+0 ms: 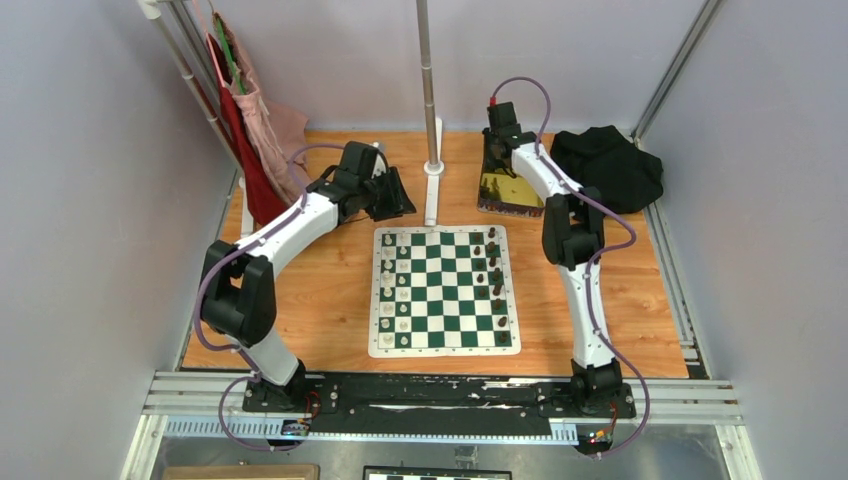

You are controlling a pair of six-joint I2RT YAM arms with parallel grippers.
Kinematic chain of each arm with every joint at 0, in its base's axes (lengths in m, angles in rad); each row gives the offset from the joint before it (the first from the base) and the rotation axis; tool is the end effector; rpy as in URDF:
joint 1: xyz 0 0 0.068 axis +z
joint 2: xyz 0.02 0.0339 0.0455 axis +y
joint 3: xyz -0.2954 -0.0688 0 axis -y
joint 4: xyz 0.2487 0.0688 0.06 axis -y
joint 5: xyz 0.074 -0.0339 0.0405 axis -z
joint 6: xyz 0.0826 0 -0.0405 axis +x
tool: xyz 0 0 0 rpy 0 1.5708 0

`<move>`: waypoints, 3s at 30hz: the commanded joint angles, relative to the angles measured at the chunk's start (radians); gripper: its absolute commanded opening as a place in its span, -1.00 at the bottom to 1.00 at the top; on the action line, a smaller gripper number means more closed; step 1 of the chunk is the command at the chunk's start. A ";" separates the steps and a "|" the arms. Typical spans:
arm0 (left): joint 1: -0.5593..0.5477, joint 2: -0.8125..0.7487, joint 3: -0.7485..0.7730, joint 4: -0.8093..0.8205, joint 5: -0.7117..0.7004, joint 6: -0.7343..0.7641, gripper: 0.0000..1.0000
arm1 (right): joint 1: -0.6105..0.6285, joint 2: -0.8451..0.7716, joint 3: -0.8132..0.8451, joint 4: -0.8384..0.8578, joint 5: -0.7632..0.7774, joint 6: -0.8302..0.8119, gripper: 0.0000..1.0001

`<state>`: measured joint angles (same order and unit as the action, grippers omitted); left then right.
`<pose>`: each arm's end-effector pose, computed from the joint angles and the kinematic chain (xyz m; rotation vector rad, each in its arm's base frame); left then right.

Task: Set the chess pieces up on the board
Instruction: Pick up the chess piece from the storage box.

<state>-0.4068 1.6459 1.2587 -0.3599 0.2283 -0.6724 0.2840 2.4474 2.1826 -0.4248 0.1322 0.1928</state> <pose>0.3677 -0.1788 0.2648 -0.2013 2.4265 -0.7850 0.6011 0.1641 0.1961 -0.0325 2.2552 0.1060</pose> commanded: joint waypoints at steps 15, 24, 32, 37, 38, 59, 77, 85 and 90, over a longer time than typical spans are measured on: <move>0.023 0.081 0.073 0.040 0.050 -0.008 -0.06 | -0.028 0.109 0.145 -0.029 0.010 0.006 -0.34; 0.038 0.095 0.077 0.042 0.060 -0.004 -0.06 | -0.032 0.133 0.169 -0.043 -0.003 0.016 -0.49; 0.042 0.093 0.069 0.045 0.073 -0.010 -0.06 | -0.034 0.121 0.137 -0.065 0.001 0.016 -0.55; 0.042 0.081 0.047 0.059 0.080 -0.018 -0.06 | -0.037 0.125 0.138 -0.063 -0.006 0.018 -0.53; 0.042 0.078 0.045 0.059 0.080 -0.018 -0.06 | -0.038 0.126 0.138 -0.063 -0.007 0.021 -0.53; 0.046 0.058 0.015 0.067 0.083 -0.009 -0.06 | -0.039 0.164 0.166 -0.083 -0.045 0.050 -0.54; 0.049 0.037 0.001 0.080 0.091 -0.026 -0.06 | -0.038 0.061 0.144 -0.132 0.085 -0.116 -1.00; 0.049 0.028 0.017 0.079 0.088 -0.033 -0.06 | -0.024 -0.042 0.088 -0.170 0.121 -0.188 -1.00; 0.049 0.011 0.020 0.067 0.079 -0.035 -0.06 | -0.013 -0.133 0.103 -0.290 0.063 -0.188 -1.00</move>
<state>-0.3668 1.7061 1.2659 -0.2932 0.2958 -0.7033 0.2581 2.4393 2.2791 -0.6037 0.2180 0.0319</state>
